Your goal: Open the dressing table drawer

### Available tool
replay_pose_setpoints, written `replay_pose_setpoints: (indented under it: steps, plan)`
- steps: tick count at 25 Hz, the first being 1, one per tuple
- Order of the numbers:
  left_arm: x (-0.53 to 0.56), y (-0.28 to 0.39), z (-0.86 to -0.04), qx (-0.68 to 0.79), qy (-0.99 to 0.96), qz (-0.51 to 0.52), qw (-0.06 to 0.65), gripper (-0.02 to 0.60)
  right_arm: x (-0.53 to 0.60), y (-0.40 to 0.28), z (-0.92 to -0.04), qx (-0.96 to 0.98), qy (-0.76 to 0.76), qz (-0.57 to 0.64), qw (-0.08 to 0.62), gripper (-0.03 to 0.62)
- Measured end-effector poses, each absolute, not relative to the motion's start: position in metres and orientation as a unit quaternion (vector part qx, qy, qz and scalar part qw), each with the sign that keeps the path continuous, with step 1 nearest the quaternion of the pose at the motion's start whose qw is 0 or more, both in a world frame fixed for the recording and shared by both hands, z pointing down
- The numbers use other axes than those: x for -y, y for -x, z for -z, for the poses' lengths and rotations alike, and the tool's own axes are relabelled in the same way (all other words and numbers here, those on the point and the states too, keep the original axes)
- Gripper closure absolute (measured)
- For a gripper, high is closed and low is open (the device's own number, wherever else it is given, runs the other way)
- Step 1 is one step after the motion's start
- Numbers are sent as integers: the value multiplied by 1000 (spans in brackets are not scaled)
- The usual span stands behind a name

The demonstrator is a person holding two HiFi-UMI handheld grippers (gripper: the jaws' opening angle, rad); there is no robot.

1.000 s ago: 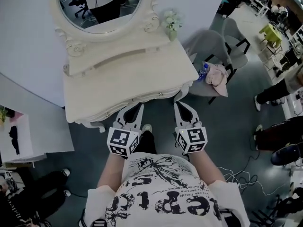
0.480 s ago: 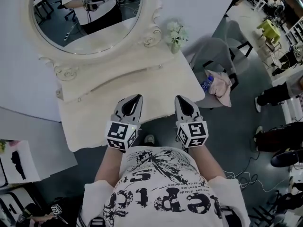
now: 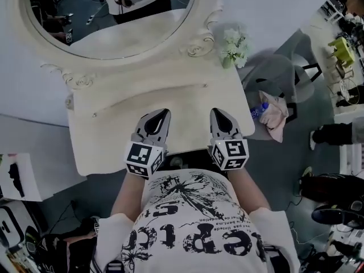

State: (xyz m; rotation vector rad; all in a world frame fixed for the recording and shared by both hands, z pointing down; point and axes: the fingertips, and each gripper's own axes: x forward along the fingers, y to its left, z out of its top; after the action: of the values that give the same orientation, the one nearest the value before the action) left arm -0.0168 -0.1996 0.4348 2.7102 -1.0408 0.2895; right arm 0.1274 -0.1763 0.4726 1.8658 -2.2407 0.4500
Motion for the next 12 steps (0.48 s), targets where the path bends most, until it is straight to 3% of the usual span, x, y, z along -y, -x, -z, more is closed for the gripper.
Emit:
replay_pose_setpoints:
  steps: [12]
  plan:
    - [260, 2, -487, 438, -883, -102, 136, 561, 265, -152, -573, 793, -539, -219, 180, 574]
